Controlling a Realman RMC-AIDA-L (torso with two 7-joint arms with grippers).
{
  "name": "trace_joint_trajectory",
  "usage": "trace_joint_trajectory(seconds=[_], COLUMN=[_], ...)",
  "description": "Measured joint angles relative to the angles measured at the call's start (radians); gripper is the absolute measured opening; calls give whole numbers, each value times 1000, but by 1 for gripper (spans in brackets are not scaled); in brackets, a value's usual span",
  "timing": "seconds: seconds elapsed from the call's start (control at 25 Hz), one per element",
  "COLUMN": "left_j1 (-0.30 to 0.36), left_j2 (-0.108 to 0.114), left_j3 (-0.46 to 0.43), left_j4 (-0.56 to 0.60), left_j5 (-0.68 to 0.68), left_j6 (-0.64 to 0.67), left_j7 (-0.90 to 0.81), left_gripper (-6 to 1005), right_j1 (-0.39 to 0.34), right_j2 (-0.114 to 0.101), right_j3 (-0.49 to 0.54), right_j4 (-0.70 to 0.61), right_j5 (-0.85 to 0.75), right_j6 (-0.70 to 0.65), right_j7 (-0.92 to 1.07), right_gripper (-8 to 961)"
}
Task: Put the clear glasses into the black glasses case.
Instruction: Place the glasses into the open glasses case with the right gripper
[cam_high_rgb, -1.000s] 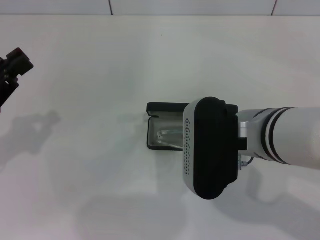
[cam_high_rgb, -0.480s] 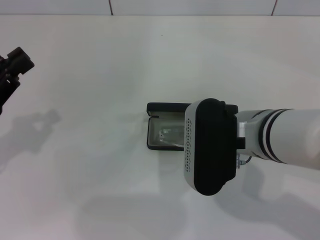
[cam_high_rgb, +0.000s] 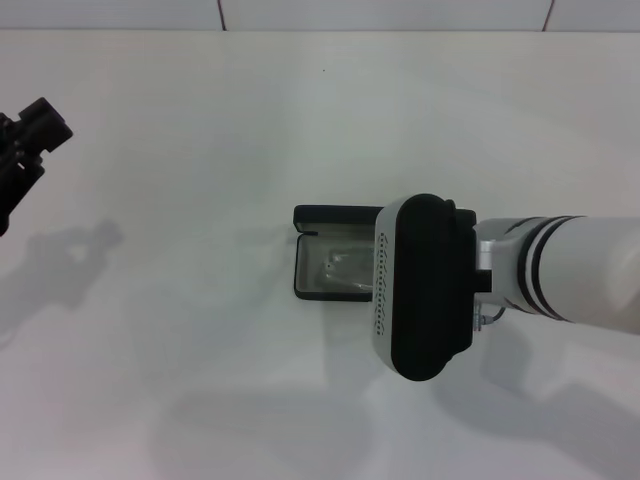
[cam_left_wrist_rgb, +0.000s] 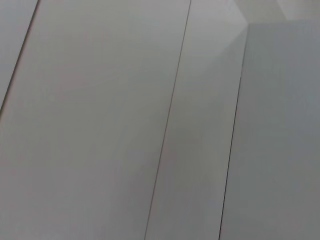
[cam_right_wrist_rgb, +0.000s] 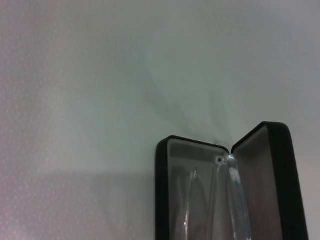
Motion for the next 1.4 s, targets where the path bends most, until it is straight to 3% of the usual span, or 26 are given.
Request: trace_joint_trajectory(seconds=[1.4], left_j1=[3], left_j2=[-2], left_j3=[0], left_j4=[-1], left_j5=[-4], left_j6=[0], left_j7=[9], left_gripper=[140], right_j1=[2], right_j2=[0], right_j3=[6], right_j4=[32], right_j5=[-1], right_j6=[53], right_j7=[-19], right_gripper=[166])
